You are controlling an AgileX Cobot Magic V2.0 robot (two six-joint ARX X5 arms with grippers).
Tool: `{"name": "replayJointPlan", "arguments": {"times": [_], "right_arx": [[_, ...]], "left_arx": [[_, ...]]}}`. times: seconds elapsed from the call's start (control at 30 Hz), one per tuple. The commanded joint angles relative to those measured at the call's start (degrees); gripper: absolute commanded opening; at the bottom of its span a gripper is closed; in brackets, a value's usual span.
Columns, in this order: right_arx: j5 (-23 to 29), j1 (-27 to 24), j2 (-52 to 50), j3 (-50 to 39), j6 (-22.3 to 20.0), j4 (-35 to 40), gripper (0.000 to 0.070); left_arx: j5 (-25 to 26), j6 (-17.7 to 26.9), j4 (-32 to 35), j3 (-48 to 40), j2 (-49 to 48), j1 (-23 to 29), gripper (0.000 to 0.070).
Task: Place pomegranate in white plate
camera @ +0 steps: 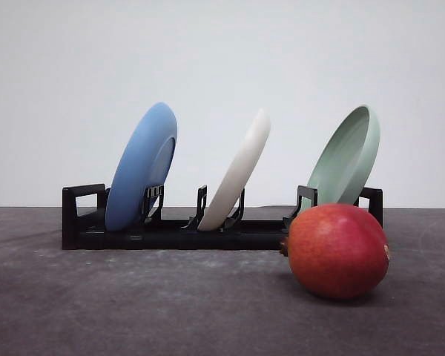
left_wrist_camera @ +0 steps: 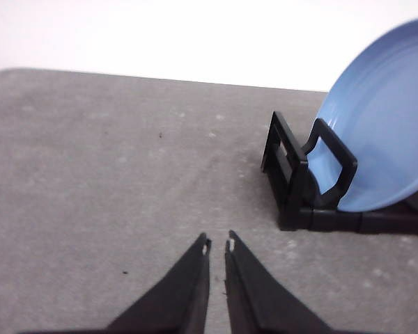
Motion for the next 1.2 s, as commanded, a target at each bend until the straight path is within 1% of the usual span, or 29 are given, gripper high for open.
{"name": "replayJointPlan", "arguments": {"times": [0.0,0.07,0.17,0.3,0.4,0.43,0.5,0.6,0.7,0.77,0.83,0.93,1.03,1.17], "right_arx": [[0.0,-0.1,0.1,-0.2,0.7,0.8,0.0049],[0.0,-0.1,0.1,-0.2,2.2,0.8,0.0049],[0.0,-0.1,0.1,-0.2,6.0,1.7,0.0047],[0.0,-0.1,0.1,-0.1,11.6,3.3,0.0046],[-0.2,-0.1,0.1,0.0,15.7,3.0,0.0026],[-0.3,-0.1,0.1,0.0,16.4,3.0,0.0009],[-2.1,-0.1,0.1,0.3,17.4,3.0,0.0006],[-4.8,-0.1,0.1,1.7,19.9,2.6,0.0005],[-6.2,-0.1,0.1,4.4,22.1,0.0,0.0005],[-7.0,-0.1,0.1,6.8,22.2,-2.7,0.0006],[-7.7,-0.1,0.1,9.2,22.2,-5.3,0.0005],[-8.2,-0.1,0.8,13.7,21.4,-10.3,0.0005],[-9.6,-0.1,3.3,18.7,18.2,-16.2,0.0005],[-12.4,-0.1,9.5,24.9,12.0,-22.7,0.0005]], "left_arx": [[-0.1,-5.7,0.7,-0.5,-0.1,0.0,0.0022],[-0.1,-10.5,0.7,-0.5,-0.1,0.0,0.0022],[0.1,-18.0,0.7,-0.5,-0.1,0.0,0.0022],[0.3,-23.3,2.1,-0.5,-0.1,0.0,0.0021],[0.3,-25.3,5.4,-0.5,-0.1,0.0,0.0013],[0.4,-25.9,6.5,-0.4,-0.1,0.0,0.0013],[0.5,-26.4,8.0,0.3,-0.1,0.0,0.0013],[0.5,-26.5,8.4,2.1,-0.1,0.0,0.0013],[0.5,-26.6,8.2,4.3,-0.1,0.0,0.0012],[0.9,-26.9,7.6,6.3,0.0,0.0,0.0012],[2.3,-27.1,6.9,8.2,0.2,0.0,0.0012],[4.1,-26.9,2.9,12.3,1.6,0.0,0.0012],[5.8,-24.9,-4.4,17.8,4.5,0.0,0.0012],[8.1,-20.0,-13.9,25.7,11.1,0.0,0.0012]]}}
